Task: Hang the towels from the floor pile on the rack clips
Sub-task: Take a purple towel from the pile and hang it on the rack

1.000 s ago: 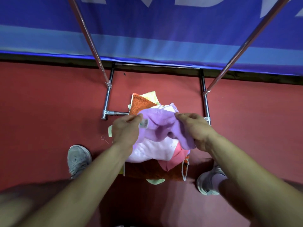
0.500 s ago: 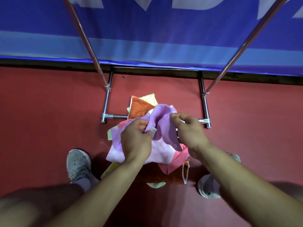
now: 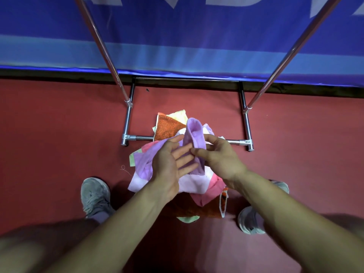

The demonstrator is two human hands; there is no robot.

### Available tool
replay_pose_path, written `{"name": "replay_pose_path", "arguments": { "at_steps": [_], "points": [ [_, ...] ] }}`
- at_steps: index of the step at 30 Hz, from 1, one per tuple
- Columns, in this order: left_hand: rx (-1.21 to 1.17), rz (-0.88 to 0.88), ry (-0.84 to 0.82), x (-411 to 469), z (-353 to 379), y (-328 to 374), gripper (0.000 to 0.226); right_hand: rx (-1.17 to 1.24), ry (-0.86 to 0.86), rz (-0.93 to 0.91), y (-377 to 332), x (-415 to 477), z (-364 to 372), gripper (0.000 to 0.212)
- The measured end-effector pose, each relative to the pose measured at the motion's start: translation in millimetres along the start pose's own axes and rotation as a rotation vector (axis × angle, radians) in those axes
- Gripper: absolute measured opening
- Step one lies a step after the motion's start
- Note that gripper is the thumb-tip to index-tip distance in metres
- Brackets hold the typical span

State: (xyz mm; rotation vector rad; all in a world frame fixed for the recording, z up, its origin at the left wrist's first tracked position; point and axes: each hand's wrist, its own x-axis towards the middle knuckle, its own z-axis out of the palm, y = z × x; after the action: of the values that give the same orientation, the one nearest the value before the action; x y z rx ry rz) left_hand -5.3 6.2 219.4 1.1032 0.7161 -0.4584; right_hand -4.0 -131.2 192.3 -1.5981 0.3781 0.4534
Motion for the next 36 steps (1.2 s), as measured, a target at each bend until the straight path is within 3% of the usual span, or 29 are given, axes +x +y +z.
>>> {"name": "replay_pose_path", "arguments": {
  "at_steps": [6,9,11,14,16,19,21,24,29,36],
  "points": [
    [0.267,0.1,-0.161,4,-3,1,0.034,-0.297,0.026,-0.187,-1,-1,-8,0.034],
    [0.798,0.561,-0.053,15,-16,1,0.05,-0.452,-0.03,-0.265,-4,-4,-15,0.029],
    [1.001,0.764,-0.044,19,-23,4,0.068,-0.521,-0.105,-0.31,-9,-10,-17,0.022],
    [0.939,0.676,-0.274,24,-29,14,0.081,-0.602,-0.193,-0.365,-16,-18,-17,0.036],
    [0.945,0.612,-0.312,25,-31,20,0.065,-0.611,-0.19,-0.384,-14,-19,-20,0.029],
    [0.943,0.623,-0.264,28,-34,29,0.026,-0.618,-0.138,-0.389,-12,-18,-28,0.026],
    [0.913,0.672,-0.243,27,-33,33,0.013,-0.617,-0.118,-0.387,-10,-18,-32,0.024],
    [0.899,0.779,-0.229,21,-30,38,0.01,-0.685,-0.113,-0.384,-7,-16,-33,0.028],
    [0.949,0.912,-0.174,3,-32,58,0.023,-0.651,0.01,-0.467,-15,-25,-40,0.005],
    [0.861,1.063,-0.099,-46,-28,92,0.009,-0.778,0.089,-0.617,-64,-63,-53,0.01]
  ]
}}
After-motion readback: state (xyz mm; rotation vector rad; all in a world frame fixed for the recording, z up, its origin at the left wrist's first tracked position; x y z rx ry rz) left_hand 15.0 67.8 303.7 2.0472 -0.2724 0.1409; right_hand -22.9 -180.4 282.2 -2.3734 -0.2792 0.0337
